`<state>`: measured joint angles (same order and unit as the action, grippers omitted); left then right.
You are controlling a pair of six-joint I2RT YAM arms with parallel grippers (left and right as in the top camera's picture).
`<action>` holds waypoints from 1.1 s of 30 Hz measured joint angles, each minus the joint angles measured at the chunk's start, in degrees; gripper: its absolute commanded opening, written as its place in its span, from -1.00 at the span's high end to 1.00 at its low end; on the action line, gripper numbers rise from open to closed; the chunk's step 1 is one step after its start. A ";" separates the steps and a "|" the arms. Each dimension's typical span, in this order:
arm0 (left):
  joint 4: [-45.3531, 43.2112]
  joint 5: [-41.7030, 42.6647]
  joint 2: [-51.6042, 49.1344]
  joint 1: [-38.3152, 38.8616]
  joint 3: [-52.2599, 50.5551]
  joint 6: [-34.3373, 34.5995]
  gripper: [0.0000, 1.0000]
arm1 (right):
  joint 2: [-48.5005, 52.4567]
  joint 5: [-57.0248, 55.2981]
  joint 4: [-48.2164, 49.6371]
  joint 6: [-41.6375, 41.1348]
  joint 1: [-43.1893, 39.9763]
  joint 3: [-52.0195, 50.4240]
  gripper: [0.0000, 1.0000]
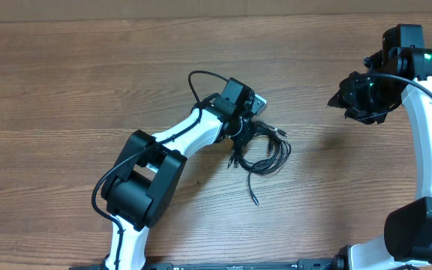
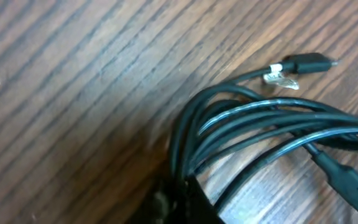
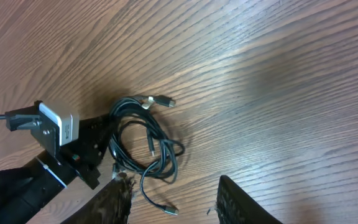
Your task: Untangle cables
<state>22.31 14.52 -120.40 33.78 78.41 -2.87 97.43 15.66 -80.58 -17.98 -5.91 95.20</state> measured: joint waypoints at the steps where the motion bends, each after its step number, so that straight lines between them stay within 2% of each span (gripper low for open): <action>1: 1.11 -0.02 0.00 0.00 0.48 1.36 0.92 | 0.00 0.35 0.02 0.20 0.09 0.00 0.16; 3: 5.03 0.20 0.00 -0.24 1.70 4.02 0.92 | 0.00 1.42 0.04 1.01 0.20 0.00 0.17; 7: 22.40 6.14 0.11 -3.74 11.76 8.52 0.92 | 0.00 8.15 0.02 5.79 2.27 0.00 0.17; 10: 34.62 11.91 1.44 -7.56 22.12 9.64 0.91 | 0.00 13.00 0.24 7.56 5.81 0.00 0.18; 14: 44.65 15.56 4.92 -9.44 29.22 9.81 0.92 | 0.00 17.49 2.10 6.64 12.33 0.00 0.25; 23: 46.31 29.55 6.51 -11.32 30.88 9.81 0.92 | 0.61 19.47 7.10 -5.90 18.01 0.00 0.34; 33: 43.65 36.04 6.51 -13.94 30.88 11.67 0.92 | 5.40 20.15 14.34 -17.18 18.82 -0.07 0.35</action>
<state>65.95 50.57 -113.89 19.84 109.30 8.80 102.83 35.81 -66.24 -35.16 12.91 95.13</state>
